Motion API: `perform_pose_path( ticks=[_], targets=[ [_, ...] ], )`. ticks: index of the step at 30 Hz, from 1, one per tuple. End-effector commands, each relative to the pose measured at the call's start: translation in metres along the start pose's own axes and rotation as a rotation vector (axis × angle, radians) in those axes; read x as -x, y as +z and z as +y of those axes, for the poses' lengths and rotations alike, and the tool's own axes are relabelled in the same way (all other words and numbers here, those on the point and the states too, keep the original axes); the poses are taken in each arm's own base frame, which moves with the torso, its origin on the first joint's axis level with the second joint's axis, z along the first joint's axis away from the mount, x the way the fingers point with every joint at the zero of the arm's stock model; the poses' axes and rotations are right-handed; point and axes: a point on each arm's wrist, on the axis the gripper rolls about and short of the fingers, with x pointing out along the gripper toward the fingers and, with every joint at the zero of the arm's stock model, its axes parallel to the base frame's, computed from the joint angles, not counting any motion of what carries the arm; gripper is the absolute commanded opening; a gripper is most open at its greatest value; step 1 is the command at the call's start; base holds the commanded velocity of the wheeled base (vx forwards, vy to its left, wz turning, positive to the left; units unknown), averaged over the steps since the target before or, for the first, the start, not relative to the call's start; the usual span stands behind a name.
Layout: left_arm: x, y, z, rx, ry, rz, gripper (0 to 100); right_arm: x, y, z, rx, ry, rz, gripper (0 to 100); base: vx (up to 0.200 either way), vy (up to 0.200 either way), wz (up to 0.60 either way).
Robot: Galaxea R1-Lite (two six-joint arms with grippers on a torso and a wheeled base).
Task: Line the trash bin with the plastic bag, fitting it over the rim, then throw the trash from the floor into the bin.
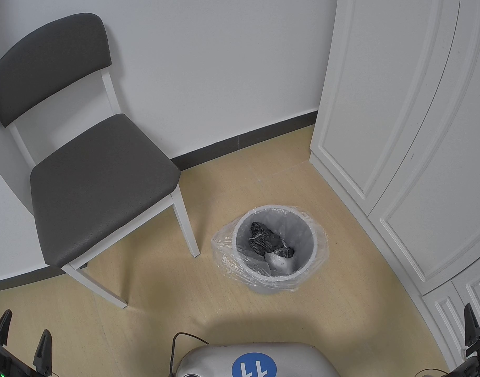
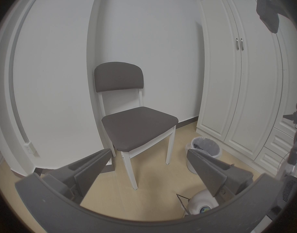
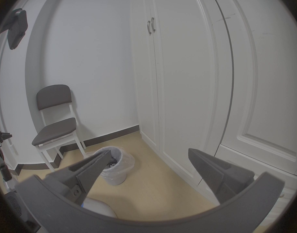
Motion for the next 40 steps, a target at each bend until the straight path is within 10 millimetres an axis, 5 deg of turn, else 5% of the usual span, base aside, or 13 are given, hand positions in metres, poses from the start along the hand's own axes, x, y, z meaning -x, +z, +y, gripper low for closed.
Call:
perform_pose_path(
  ticks=[1,12,40],
  targets=[
    [-0.0002,-0.0048,0.0000,0.000,0.001,0.003,100,0.0001,-0.0050,-0.0003,0.039,0.002,0.002,100,0.000,0.000,0.00],
    [-0.0002,-0.0049,0.0000,0.002,0.002,0.003,100,0.0002,-0.0050,0.0013,0.155,0.076,0.004,100,0.000,0.000,0.00],
    [-0.0002,-0.0049,0.0000,0.005,0.003,0.003,100,0.0004,-0.0123,0.0007,0.069,0.073,0.076,100,0.000,0.000,0.00]
  ],
)
